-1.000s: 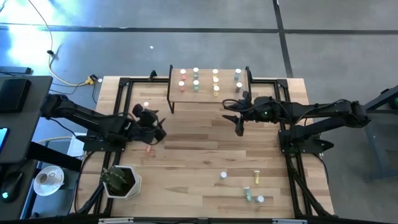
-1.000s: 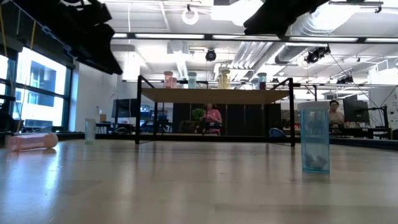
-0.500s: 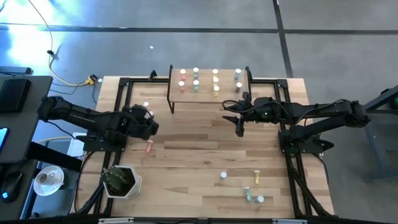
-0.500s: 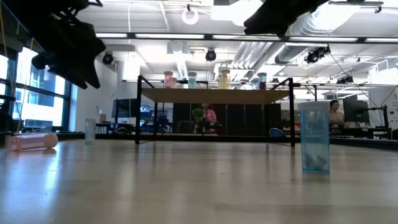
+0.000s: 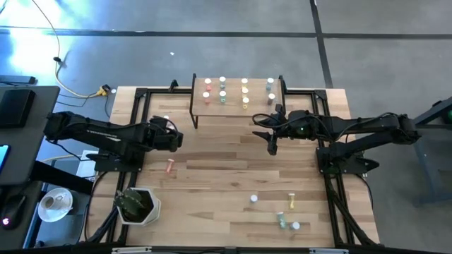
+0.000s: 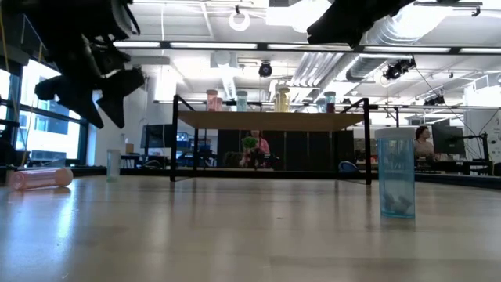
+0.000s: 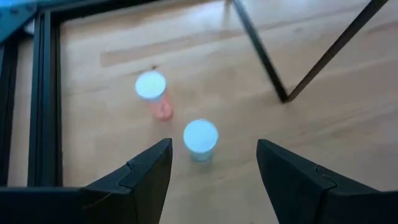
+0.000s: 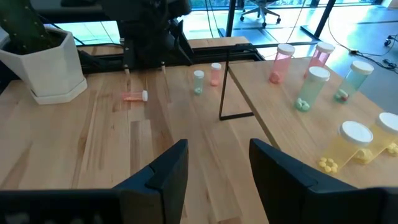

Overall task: Pick and place medicine bottles onto shelf by color
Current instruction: Put the light blue medicine bottle on the shelf

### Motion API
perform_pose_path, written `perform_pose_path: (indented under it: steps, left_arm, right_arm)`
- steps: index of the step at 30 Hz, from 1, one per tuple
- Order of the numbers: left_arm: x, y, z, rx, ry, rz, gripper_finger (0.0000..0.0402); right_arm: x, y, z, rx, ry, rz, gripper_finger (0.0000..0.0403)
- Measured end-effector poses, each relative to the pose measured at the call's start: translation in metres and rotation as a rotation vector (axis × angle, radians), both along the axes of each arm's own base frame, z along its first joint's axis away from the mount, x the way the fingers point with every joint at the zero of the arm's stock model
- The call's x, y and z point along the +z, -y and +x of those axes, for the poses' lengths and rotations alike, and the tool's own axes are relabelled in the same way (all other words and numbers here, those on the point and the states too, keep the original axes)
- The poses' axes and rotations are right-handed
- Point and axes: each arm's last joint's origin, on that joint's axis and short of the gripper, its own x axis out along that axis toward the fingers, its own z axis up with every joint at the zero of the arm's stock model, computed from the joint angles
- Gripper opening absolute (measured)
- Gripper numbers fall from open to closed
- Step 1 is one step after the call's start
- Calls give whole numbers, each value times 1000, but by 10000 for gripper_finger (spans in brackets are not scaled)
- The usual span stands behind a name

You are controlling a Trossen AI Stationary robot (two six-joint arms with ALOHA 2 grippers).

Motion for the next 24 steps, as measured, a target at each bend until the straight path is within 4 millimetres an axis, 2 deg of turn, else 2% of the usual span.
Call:
perform_pose_path:
  steps: [17,24]
  left_arm:
    - [-23,-12,12,136,-70,-39,225]
    - [-31,-18,24,122,-58,-35,225]
  right_arm:
    - [0,0,0,2,-2,-5,162]
    - [0,0,0,2,-1,-5,162]
